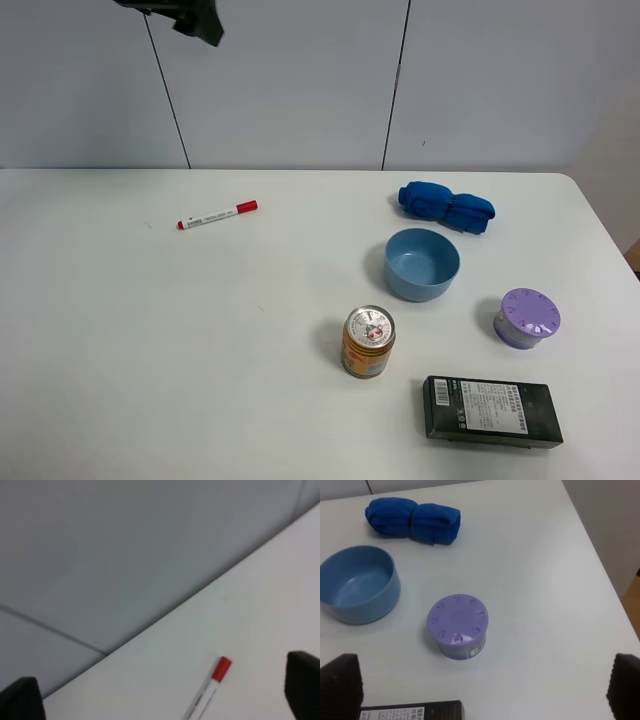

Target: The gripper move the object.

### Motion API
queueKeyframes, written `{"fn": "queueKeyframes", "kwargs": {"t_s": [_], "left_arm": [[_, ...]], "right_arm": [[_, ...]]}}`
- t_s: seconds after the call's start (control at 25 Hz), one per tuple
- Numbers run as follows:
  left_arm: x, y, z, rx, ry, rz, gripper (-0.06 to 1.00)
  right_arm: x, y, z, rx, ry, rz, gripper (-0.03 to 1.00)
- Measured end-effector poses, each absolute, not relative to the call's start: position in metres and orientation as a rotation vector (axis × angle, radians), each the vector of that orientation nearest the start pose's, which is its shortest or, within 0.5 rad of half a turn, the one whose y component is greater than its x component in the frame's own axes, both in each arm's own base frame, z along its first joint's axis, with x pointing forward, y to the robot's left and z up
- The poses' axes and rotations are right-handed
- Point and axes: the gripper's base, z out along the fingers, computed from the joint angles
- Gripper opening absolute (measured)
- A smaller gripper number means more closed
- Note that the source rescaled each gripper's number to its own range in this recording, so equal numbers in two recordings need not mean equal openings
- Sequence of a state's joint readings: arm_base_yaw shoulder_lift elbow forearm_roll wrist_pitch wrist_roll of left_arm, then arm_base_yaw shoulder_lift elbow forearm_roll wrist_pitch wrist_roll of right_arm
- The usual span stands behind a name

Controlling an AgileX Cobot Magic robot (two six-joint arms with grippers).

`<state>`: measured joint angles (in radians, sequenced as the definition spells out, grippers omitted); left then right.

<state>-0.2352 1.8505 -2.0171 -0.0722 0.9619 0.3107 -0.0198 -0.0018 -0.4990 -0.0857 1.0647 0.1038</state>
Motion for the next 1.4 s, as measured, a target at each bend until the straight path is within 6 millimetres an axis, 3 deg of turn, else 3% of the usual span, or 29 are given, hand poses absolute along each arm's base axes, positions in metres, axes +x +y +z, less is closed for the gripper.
{"fn": "queueKeyframes", "kwargs": {"t_s": [0.08, 0.2, 0.4, 0.68, 0.88, 1.04, 1.4], "left_arm": [[0.396, -0.07, 0.422, 0.475, 2.19, -0.024, 0.98], [0.374, -0.032, 0.422, 0.315, 2.181, 0.007, 0.98], [0.308, 0.012, 0.417, 0.135, 2.131, 0.072, 0.98], [0.209, 0.023, 0.386, 0.049, 2.111, 0.121, 0.99], [0.143, 0.021, 0.351, -0.004, 2.088, 0.151, 0.99], [0.105, 0.015, 0.328, -0.007, 2.069, 0.15, 0.99], [0.033, 0.0, 0.324, -0.079, 2.005, 0.091, 0.99]], "right_arm": [[-0.006, -0.007, 0.277, 0.13, 2.041, -0.05, 1.0], [-0.006, -0.007, 0.277, 0.13, 2.041, -0.05, 1.0], [-0.006, -0.007, 0.277, 0.13, 2.041, -0.05, 1.0], [-0.006, -0.007, 0.277, 0.13, 2.041, -0.05, 1.0], [-0.006, -0.007, 0.277, 0.13, 2.041, -0.05, 1.0], [-0.005, -0.007, 0.277, 0.13, 2.04, -0.05, 1.0], [-0.005, -0.007, 0.277, 0.13, 2.04, -0.05, 1.0]]}}
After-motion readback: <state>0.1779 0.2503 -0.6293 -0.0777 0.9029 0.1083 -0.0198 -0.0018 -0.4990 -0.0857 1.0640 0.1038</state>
